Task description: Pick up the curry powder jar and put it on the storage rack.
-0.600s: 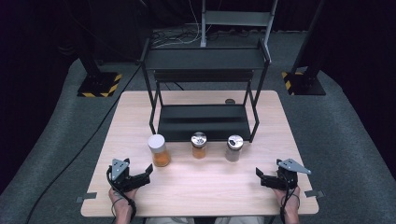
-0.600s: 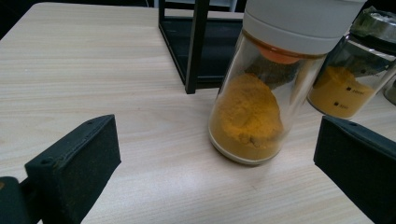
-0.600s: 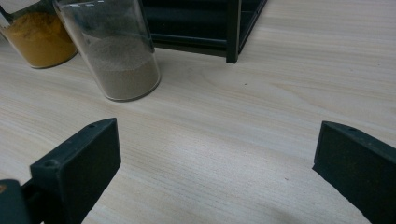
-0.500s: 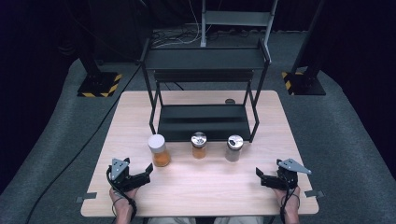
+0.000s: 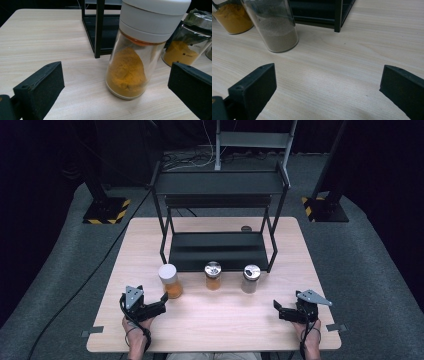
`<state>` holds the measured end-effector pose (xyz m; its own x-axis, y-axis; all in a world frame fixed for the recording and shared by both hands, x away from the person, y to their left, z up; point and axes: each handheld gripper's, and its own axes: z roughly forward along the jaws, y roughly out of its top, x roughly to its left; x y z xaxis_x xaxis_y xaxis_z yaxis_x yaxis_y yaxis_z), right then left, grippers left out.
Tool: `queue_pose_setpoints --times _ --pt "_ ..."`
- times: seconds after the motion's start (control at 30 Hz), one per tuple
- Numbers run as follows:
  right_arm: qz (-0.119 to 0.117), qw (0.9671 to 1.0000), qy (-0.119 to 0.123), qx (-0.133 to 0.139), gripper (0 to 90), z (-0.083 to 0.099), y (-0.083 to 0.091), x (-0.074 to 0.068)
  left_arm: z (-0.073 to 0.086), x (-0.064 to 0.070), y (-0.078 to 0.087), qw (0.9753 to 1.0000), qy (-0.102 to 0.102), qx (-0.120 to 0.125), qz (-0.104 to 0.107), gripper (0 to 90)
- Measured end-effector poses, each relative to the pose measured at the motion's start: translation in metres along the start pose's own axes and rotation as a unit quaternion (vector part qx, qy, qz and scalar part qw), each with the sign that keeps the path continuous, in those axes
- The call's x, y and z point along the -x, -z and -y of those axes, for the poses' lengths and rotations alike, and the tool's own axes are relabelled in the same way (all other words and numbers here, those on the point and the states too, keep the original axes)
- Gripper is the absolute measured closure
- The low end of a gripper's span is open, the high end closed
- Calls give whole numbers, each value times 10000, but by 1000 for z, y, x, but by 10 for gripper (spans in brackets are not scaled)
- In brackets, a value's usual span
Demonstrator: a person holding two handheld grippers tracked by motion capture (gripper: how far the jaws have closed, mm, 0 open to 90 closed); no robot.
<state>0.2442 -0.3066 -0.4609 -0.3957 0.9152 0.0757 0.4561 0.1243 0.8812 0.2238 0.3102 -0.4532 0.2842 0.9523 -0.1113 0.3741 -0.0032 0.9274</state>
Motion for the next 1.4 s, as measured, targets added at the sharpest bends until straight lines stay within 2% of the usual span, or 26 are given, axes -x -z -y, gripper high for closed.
queue_pose_setpoints --times 0.2,0.33,0.5,0.53,1.0,1.4 --pt "-13 10000 9 -12 0 0 0 0 -2 2 -4 10000 8 57 36 2" --pt "-23 10000 7 -13 0 0 0 1 -2 5 -5 9998 -69 139 82 3" --pt "-24 10000 13 -6 0 0 0 1 -4 8 -7 9998 -122 124 53 2" --pt "-23 10000 14 -9 0 0 0 1 -5 10 -8 9997 -201 131 60 3" --pt "-14 10000 14 -8 2 0 0 0 -14 19 -16 9990 -379 219 119 3" --pt "-17 10000 7 -6 2 0 0 0 -16 25 -26 9984 -501 252 79 1"
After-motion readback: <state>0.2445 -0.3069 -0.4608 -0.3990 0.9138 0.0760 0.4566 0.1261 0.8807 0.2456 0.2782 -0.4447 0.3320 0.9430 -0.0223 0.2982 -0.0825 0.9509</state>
